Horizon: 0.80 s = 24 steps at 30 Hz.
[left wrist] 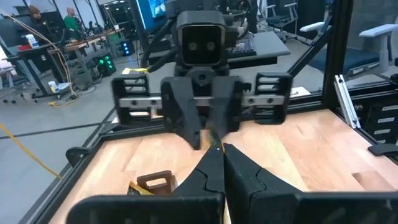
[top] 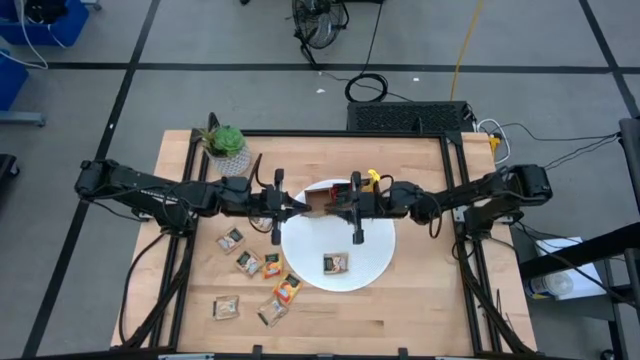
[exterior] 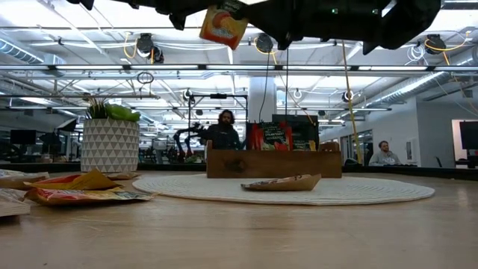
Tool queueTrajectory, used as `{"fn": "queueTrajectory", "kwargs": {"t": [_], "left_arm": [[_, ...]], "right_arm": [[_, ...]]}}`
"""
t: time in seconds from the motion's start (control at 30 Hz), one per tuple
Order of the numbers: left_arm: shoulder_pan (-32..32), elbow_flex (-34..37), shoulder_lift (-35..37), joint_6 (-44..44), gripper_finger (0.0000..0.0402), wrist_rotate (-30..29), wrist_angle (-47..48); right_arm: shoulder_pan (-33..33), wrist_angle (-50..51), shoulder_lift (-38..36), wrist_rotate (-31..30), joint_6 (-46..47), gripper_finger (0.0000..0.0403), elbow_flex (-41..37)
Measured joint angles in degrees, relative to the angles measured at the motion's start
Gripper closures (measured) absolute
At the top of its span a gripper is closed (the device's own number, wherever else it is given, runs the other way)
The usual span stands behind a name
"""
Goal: Pick & Place Tea
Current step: Put the yellow tea bag into the right section of the wooden organizer
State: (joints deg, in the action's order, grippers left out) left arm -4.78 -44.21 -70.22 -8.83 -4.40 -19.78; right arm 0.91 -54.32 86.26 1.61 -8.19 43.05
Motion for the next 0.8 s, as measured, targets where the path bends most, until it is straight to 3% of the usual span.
{"fn": "queueTrajectory", "kwargs": {"t": [0.27, 0.5, 0.67, 0.8], "left_arm": [[0.0, 0.0, 0.0, 0.6, 0.0396, -0.2, 0.3], [-0.3, -0.1, 3.6, 2.5, 0.0360, -0.1, 1.0], [-0.3, 0.0, 5.6, 2.9, 0.0346, -0.1, 2.2], [-0.3, 0.0, 5.4, 2.9, 0.0345, -0.1, 4.5]], "right_arm": [[-0.9, 4.3, -0.9, -0.4, -1.4, 0.0402, 0.0], [1.5, 26.9, -10.4, -18.5, -9.1, 0.0403, 0.0], [2.1, 42.3, -17.4, -26.4, -8.0, 0.0403, -0.1], [0.7, 46.8, -20.7, -31.8, -5.7, 0.0403, -3.1]]}}
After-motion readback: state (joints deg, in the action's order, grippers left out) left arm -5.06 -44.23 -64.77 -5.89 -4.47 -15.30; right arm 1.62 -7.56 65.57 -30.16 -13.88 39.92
